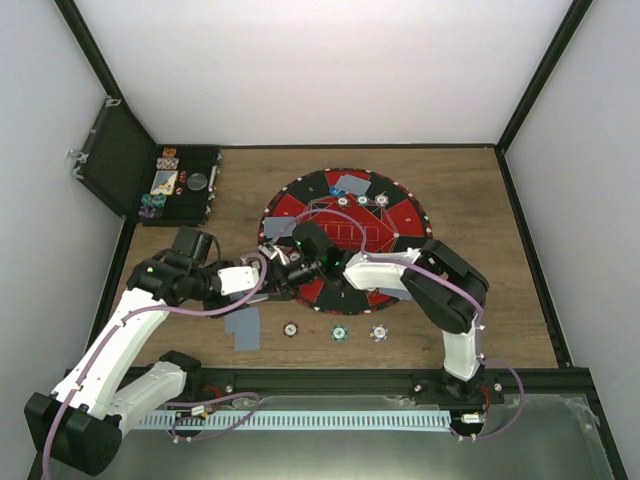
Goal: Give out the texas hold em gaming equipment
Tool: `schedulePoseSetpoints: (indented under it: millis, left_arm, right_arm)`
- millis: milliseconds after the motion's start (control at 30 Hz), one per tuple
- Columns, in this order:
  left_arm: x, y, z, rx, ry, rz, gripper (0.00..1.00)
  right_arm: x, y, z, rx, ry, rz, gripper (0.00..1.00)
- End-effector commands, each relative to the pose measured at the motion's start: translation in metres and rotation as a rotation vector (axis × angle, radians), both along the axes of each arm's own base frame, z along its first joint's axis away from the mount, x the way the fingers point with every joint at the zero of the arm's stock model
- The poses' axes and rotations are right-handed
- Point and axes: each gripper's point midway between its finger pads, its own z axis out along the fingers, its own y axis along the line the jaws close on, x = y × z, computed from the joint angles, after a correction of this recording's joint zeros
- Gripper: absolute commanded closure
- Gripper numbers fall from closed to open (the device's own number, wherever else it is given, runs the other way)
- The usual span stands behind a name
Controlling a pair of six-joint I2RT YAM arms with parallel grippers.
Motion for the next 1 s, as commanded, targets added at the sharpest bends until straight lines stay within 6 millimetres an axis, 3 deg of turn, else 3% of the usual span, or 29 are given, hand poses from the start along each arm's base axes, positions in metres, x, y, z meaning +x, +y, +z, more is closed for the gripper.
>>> schedulePoseSetpoints:
  millis: [0,533,700,833,967]
  left_arm:
    - [0.006,-0.004,0.016,-0.030,-0.051,-0.010,0.96]
    - [0.006,-0.003,0.015,-0.025,-0.050,-0.010,0.96]
    - [0.005,-0.003,0.014,-0.022,-0.050,-0.009,0.96]
    - [0.004,-0.003,0.014,-0.025,-0.048,-0.010,0.96]
    - [0.005,-0.003,0.013,-0.025,-0.046,-0.009,0.96]
  right_arm:
    - [0.006,-0.014,-0.010,-0.053,-0.021,-0.018,0.34]
    - [0.013,-0.032,0.000,-0.071,-0.068,-0.069,0.59]
    - [0.015,-0.035,0.007,-0.079,-0.089,-0.088,0.78]
    - [0.016,-0.039,0.013,-0.086,-0.109,-0.103,0.86]
    - [0.017,-0.045,0.015,-0.097,-0.117,-0.109,0.88]
